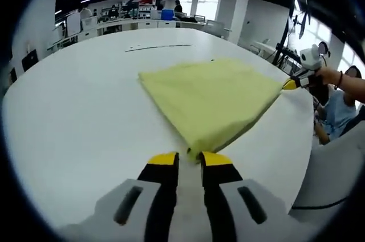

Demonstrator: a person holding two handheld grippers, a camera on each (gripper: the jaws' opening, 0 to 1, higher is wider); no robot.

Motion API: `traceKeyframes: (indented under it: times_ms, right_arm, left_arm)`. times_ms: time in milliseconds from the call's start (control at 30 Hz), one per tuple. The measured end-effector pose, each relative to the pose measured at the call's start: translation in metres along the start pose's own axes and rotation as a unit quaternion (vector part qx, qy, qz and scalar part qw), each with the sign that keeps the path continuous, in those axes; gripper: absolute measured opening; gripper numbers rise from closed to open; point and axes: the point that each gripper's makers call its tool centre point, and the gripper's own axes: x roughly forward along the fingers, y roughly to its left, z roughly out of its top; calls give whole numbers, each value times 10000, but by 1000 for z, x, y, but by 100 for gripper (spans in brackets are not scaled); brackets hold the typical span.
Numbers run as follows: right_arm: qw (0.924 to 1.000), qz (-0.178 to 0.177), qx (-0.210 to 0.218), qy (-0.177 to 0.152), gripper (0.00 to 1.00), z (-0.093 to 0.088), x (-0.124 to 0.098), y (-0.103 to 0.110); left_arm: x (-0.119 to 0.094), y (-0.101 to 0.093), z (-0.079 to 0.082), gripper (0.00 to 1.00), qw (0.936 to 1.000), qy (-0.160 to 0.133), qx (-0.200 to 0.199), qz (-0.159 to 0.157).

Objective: Fold the garment on the visible template until the final outline fits inside the template.

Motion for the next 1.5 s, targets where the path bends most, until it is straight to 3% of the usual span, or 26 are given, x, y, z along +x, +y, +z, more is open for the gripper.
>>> traceKeyframes:
  times_ms: [67,167,533,667,700,733,900,1233,1367,1500]
  right_arm:
    - [9999,27,146,-49,4,2,0,2]
    - [9992,79,343,-214,21,9,-1,5]
    - [9986,-62,279,-436,65,25,-10,12]
    - [9978,-66,247,-610,78,37,-20,20]
    - [9975,-67,236,-660,81,41,-23,22]
    - [9971,-60,207,-728,83,45,-26,25]
    - [9952,-6,160,-963,91,62,-38,38]
    - [9897,-78,216,-1413,100,85,-60,58]
    - [9867,52,182,-1612,100,89,-64,68]
    - [9879,-45,17,-1551,100,85,-66,69]
  left_arm:
    - [-3,2,1,28,9998,-82,-150,29]
    - [-8,1,8,37,9992,-254,-305,9]
    - [-21,-13,31,64,9987,-484,-186,-9]
    - [-25,-19,35,73,9988,-449,-178,7]
    - [-28,-21,30,73,9995,-256,-202,5]
    - [-29,-24,27,74,9997,-125,-198,-23]
    - [-39,-38,42,83,9966,-558,-578,-195]
    - [-59,-39,51,99,9937,-831,-746,46]
    - [-64,-42,51,99,9928,-890,-801,45]
    - [-67,-43,54,99,9925,-941,-771,104]
